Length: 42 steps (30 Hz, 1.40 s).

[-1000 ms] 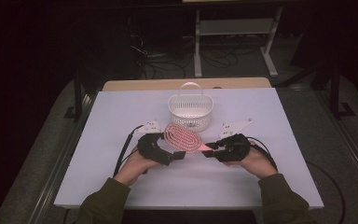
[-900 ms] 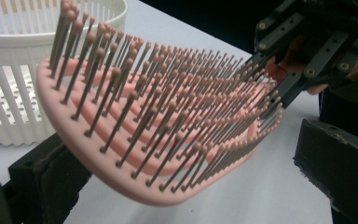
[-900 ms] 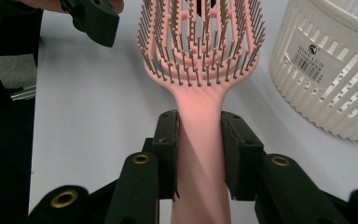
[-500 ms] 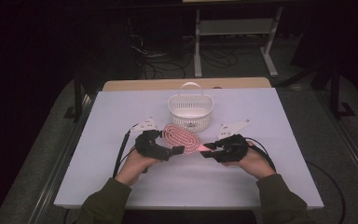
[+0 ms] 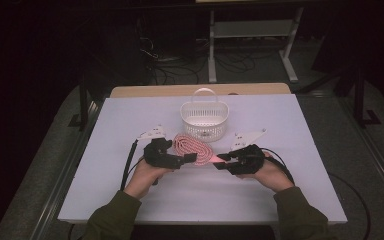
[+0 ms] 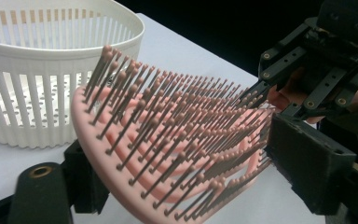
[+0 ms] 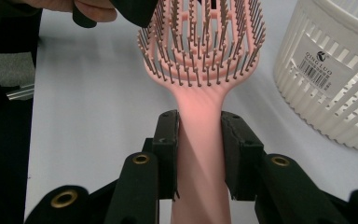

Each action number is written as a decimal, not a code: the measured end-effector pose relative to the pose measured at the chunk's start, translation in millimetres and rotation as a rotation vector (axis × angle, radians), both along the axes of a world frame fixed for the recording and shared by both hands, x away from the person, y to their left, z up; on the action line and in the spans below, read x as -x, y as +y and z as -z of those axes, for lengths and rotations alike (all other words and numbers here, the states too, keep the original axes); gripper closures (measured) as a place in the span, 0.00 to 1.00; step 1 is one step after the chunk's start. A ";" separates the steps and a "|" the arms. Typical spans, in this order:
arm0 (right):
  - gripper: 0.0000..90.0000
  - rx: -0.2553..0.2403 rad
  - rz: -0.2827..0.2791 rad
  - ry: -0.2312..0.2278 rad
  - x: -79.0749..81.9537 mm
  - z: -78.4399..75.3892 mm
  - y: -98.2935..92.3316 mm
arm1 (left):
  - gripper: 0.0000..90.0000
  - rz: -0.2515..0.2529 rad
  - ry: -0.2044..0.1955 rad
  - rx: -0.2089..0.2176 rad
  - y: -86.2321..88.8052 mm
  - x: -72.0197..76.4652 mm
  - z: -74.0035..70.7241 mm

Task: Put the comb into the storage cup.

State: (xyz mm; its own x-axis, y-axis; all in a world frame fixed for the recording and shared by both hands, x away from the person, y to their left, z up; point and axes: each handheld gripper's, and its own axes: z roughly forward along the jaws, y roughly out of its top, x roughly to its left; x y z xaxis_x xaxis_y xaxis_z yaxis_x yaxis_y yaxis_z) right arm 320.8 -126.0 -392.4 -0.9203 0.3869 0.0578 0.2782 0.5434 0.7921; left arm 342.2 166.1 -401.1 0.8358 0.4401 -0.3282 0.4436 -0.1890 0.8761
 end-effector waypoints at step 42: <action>0.76 0.083 0.029 -0.030 1.8 9.9 21.6 | 0.56 0.033 0.094 0.087 7.0 -3.8 -0.7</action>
State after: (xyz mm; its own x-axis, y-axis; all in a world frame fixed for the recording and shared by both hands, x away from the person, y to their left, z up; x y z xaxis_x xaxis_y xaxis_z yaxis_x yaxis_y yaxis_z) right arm 318.9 -104.4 -402.3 -0.9094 0.4160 -0.0030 0.2718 0.5995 0.7528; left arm 346.0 173.2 -400.4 0.8129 0.3797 -0.4416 0.5196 -0.1302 0.8444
